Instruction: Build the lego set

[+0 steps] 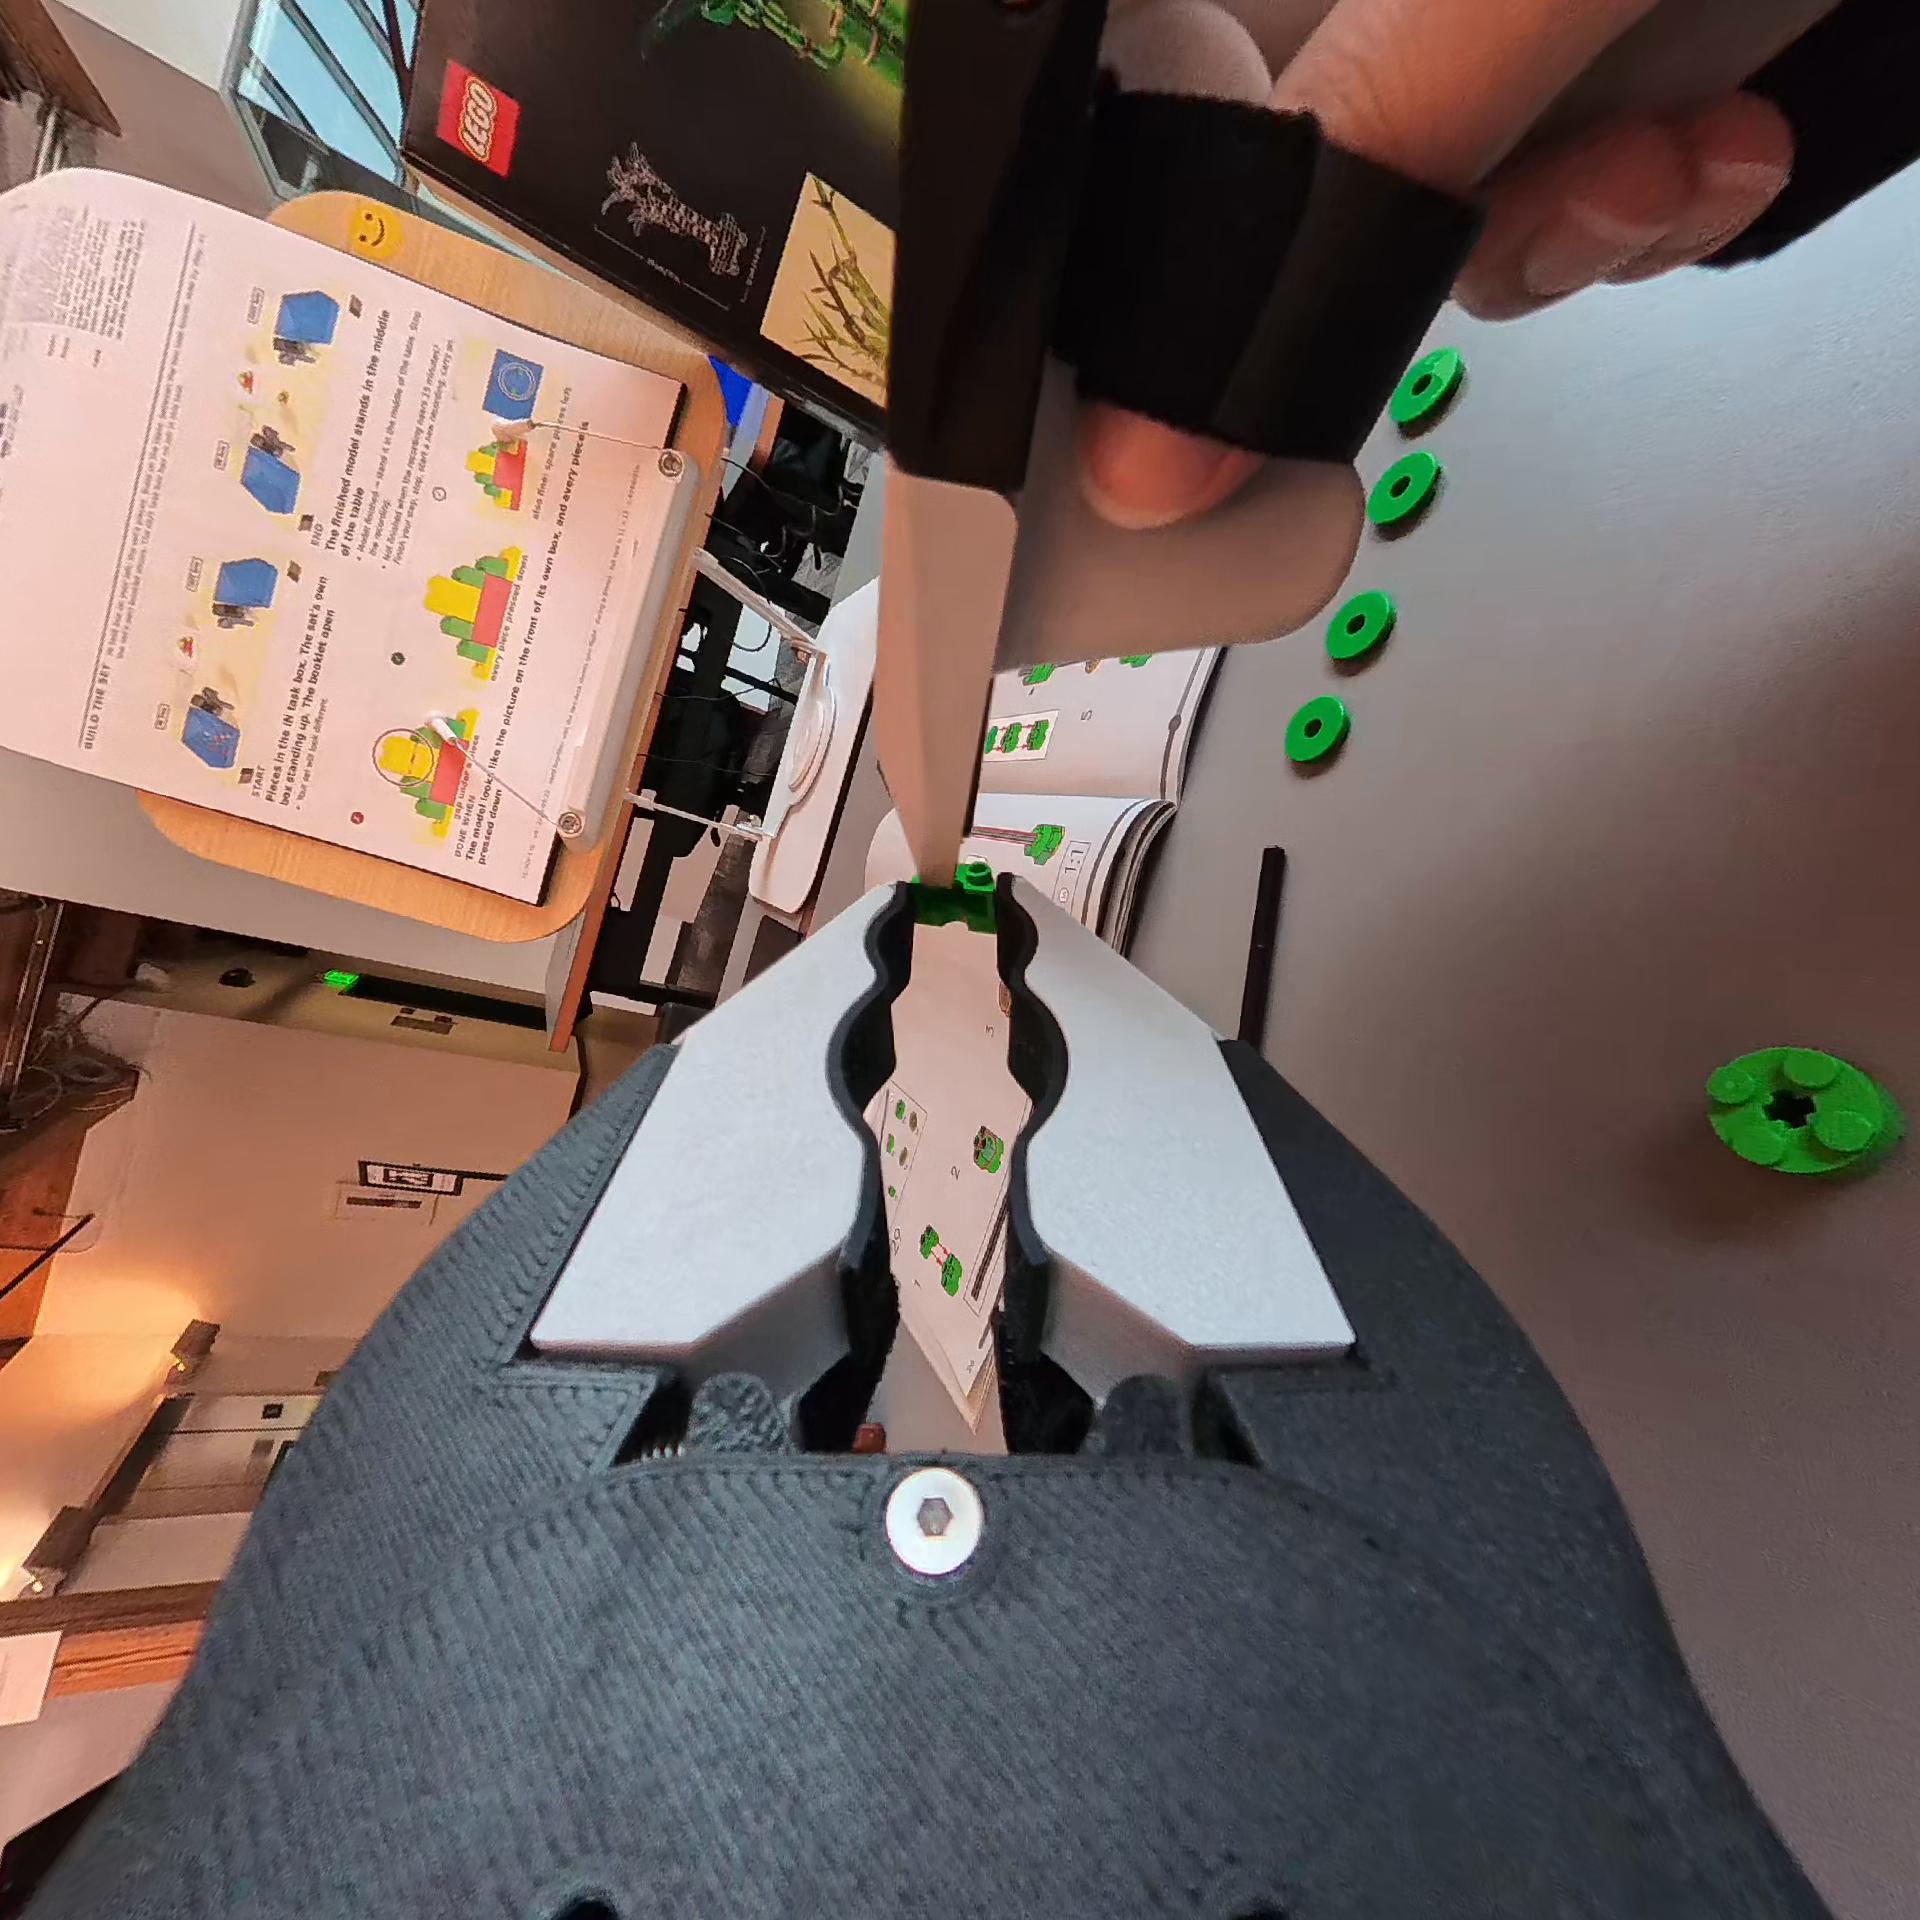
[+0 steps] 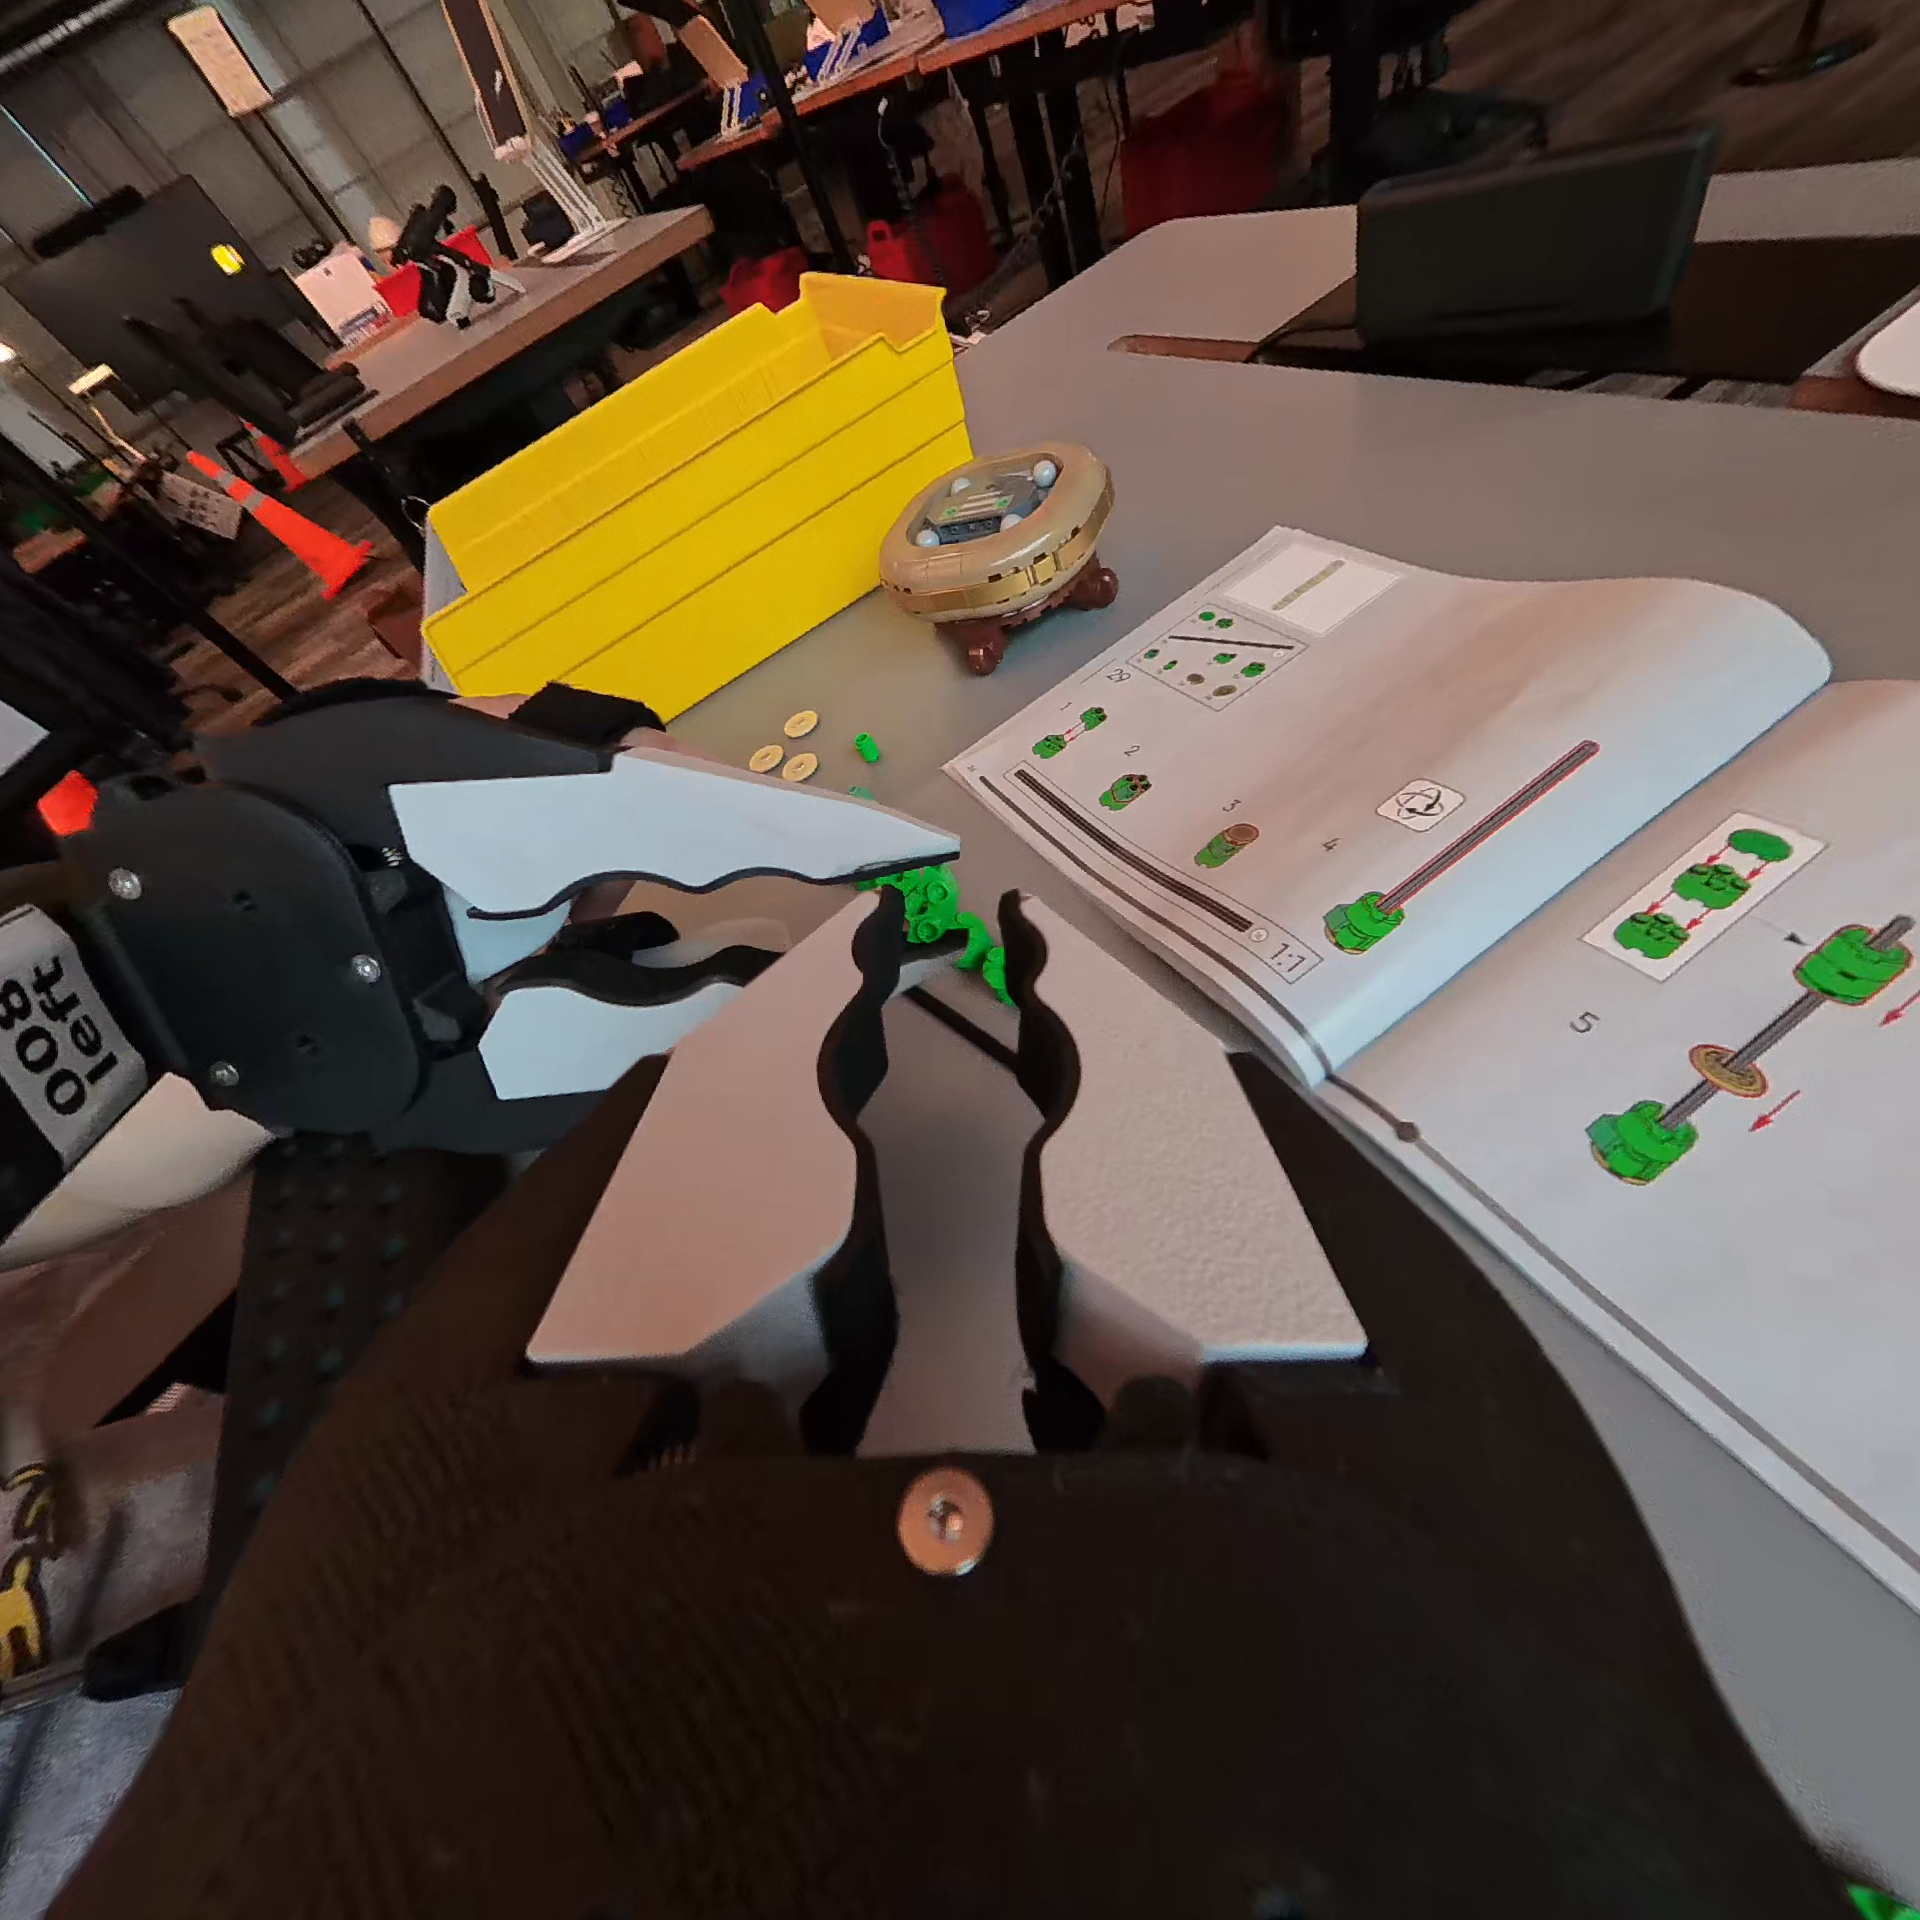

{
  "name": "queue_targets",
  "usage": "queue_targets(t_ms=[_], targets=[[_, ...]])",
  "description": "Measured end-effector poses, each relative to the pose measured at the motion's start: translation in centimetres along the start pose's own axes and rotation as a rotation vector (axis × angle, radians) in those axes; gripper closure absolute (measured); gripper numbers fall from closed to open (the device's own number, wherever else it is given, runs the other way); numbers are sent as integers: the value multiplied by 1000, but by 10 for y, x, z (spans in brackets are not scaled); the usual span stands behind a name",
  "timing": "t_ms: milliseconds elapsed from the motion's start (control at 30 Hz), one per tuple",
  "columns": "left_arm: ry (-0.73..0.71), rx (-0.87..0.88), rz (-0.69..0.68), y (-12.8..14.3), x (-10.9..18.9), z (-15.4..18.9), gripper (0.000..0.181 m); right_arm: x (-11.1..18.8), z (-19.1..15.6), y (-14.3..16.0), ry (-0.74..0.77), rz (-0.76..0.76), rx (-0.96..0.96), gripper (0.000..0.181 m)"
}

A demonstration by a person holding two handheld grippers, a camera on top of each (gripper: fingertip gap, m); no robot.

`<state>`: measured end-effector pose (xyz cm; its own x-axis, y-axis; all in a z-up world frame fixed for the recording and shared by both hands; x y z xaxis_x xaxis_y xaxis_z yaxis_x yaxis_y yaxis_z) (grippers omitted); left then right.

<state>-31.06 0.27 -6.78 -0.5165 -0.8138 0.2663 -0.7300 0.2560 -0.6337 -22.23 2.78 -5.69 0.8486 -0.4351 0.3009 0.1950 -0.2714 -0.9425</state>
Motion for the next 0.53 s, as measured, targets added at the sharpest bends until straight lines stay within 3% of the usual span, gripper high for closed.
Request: queue_targets(t_ms=[33,400,533], targets=[[0,-3,0,0,0,0,167,-1,0,1,-12,0,-20,165],[0,-22,1,-1,1,2,167,-4,1,5,-68,-5,-98,175],[92,129,26,-1,4,-3,162,4,8,3,-81,16,-147,176]])
Point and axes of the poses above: each gripper's, where its closed fingertips meet, x back along the fingers, y out of its underside, z = x × y across the jaws, the point moved 7 cm from there along x, back along the fingers, and after that the axes turned 13 degrees about x, right-handed, at the moved point
